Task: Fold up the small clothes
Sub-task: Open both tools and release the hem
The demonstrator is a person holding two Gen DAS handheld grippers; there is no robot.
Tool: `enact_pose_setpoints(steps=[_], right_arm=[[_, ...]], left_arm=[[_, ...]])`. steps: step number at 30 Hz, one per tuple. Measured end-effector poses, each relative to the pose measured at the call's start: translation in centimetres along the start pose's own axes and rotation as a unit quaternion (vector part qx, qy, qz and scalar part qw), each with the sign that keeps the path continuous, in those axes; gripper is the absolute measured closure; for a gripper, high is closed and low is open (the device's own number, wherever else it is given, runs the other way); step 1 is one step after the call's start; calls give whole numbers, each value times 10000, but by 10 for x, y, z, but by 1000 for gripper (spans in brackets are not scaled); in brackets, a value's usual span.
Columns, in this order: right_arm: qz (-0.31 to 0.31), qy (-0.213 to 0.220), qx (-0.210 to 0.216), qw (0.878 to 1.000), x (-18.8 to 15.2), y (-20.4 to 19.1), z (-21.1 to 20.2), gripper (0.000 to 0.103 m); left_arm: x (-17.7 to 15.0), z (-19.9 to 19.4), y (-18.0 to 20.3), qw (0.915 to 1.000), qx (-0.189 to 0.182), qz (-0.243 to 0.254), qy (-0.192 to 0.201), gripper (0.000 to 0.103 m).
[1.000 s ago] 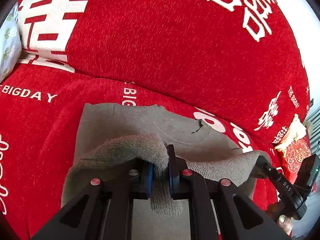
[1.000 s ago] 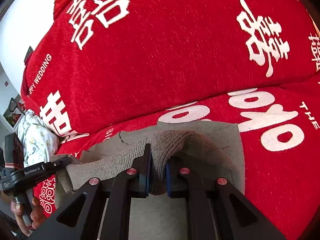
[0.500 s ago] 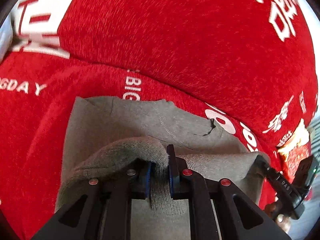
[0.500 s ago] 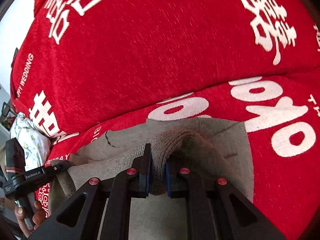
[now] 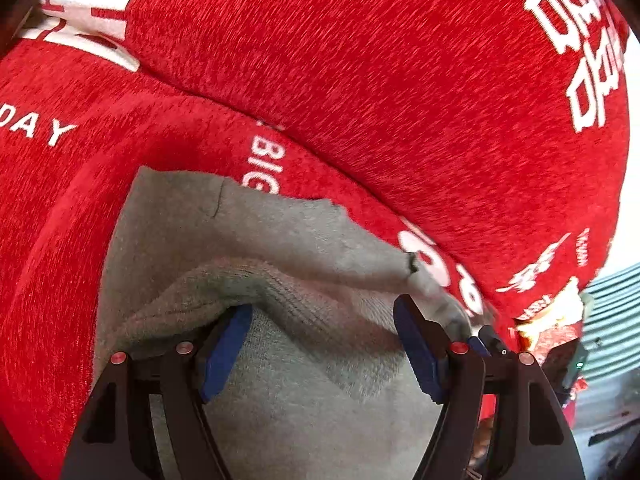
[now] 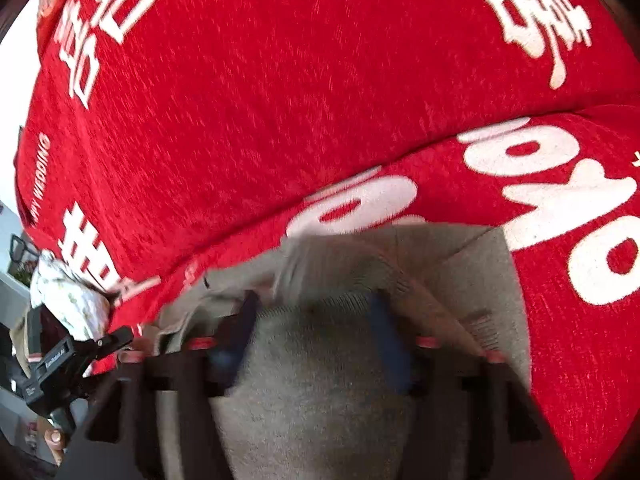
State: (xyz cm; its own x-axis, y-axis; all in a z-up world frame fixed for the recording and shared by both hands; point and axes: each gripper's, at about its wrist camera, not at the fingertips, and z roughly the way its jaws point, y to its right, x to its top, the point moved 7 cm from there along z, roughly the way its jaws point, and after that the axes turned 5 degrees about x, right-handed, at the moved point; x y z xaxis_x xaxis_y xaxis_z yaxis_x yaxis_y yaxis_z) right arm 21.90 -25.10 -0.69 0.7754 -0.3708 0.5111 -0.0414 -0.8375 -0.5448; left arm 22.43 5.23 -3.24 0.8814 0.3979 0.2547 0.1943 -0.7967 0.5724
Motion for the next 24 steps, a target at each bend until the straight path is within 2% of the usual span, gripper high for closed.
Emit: enact_pose_setpoints(steps=[1, 4, 9, 12, 15, 16, 18, 19, 20, 22, 24], right_arm=[[-13, 117, 7, 9999, 1, 0, -4, 26], [-150, 111, -15, 9998, 2, -3, -7, 26], [-568, 33, -171, 9982, -1, -14, -2, 26], [-802, -41, -306, 9963, -3, -21, 8, 26], [-1029, -229, -604, 9926, -7, -24, 23, 23], [-1151, -316, -867, 9891, -9, -21, 29, 23], [-1431, -432, -1479, 9776, -12, -9, 39, 23], [-1498, -475, -1618, 9742, -13, -4, 42, 23], [-1521, -498, -1710, 9722, -13, 1, 43, 23], [-1425, -474, -1661, 9746, -10, 6, 41, 23], [-1476, -544, -1723, 9724, -10, 7, 43, 23]], left_arm=[[2, -5, 1, 9999, -112, -8, 26, 29], [9, -16, -2, 9991, -372, -140, 139, 29], [24, -35, -11, 9966, -549, -404, 461, 29], [23, -29, -6, 9990, -160, -56, 410, 29], [17, -3, 11, 9986, 195, 482, 117, 29], [14, 9, 17, 9958, 518, 755, 77, 29], [13, 28, 21, 9846, 1212, 1250, 122, 29], [12, 37, 18, 9747, 1646, 1499, 184, 29], [12, 44, 15, 9668, 1922, 1672, 213, 29], [12, 51, 11, 9578, 2112, 1926, 309, 29], [13, 51, 11, 9561, 2141, 1973, 327, 29]])
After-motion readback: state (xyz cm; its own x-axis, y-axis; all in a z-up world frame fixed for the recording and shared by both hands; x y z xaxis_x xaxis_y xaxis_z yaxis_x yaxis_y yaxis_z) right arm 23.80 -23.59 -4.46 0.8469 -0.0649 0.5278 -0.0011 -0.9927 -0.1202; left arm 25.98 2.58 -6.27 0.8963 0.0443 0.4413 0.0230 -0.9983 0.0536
